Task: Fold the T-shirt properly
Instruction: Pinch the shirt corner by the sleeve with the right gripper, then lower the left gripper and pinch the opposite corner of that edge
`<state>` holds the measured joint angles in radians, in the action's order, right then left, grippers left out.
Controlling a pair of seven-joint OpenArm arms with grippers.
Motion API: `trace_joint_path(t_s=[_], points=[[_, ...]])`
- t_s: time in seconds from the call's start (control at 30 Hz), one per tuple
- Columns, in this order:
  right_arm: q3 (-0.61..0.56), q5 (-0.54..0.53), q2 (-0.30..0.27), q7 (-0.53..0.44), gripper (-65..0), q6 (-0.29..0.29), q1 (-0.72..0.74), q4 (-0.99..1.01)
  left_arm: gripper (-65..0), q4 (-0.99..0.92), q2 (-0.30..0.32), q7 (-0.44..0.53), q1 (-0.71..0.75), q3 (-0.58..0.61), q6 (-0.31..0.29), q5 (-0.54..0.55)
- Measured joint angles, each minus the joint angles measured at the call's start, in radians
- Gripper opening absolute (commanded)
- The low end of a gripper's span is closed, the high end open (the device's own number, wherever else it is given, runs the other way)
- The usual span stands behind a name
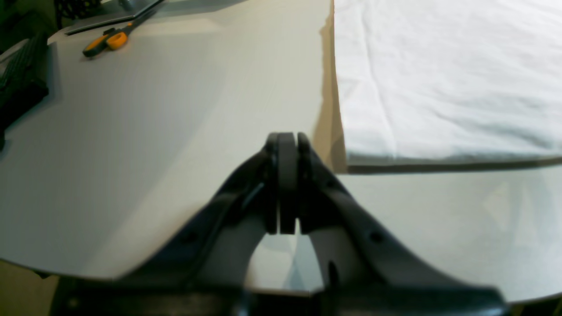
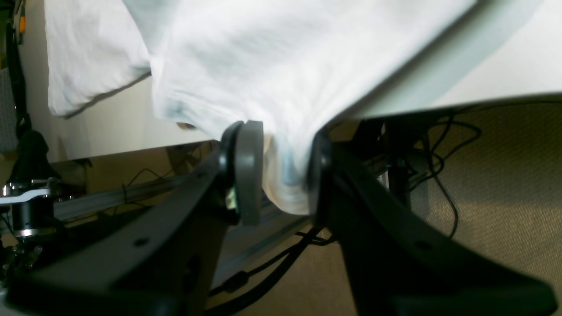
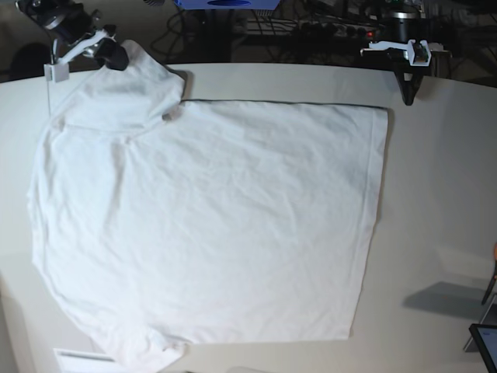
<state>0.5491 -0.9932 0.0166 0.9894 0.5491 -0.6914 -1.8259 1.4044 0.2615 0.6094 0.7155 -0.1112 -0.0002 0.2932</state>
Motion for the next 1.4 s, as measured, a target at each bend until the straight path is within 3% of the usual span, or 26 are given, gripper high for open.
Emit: trace_joint_path(t_s=[0.13,0.43,0.53,0.57,0.7,0.73,0.83,1.03,1.4], points=[[-0.001,-0.007,-0.002,-0.003,-65.0,0.000,0.010,0.000,-62.0,0.003,-0.024,0.000,-0.001,0.000,0.000,0.000],[-0.002,-0.003,-0.002,0.027,-64.9,0.000,0.019,0.001,-35.8,0.003,-0.057,0.000,0.002,0.000,0.000,0.001],[-0.002,-0.004,-0.002,0.030,-65.0,0.000,0.026,0.002,-31.2,0.009,-0.050,-0.031,0.005,0.031,0.001,0.129],[-0.002,-0.003,-0.003,0.030,-65.0,0.000,0.026,0.002,-30.7,0.014,-0.038,-0.066,0.005,0.055,0.000,0.200],[-0.002,-0.003,-0.003,0.030,-65.0,0.000,0.024,0.003,-30.9,0.047,0.042,-0.151,-0.001,0.139,-0.115,0.469],[-0.002,-0.003,-0.003,0.029,-65.0,0.000,0.024,0.003,-30.7,0.055,0.061,-0.155,-0.010,0.160,-0.119,0.542],[-0.002,-0.003,-0.002,0.030,-65.0,0.000,0.023,0.003,-30.7,0.060,0.077,-0.192,-0.046,0.203,-0.117,0.578],[0.000,-0.003,-0.002,0.030,-65.0,0.000,0.024,0.003,-31.1,0.077,0.035,-0.260,-0.087,0.218,-0.129,0.563],[0.000,-0.003,-0.024,0.030,-65.0,0.000,0.024,0.003,-31.4,0.077,0.006,-0.265,-0.103,0.212,-0.106,0.555]])
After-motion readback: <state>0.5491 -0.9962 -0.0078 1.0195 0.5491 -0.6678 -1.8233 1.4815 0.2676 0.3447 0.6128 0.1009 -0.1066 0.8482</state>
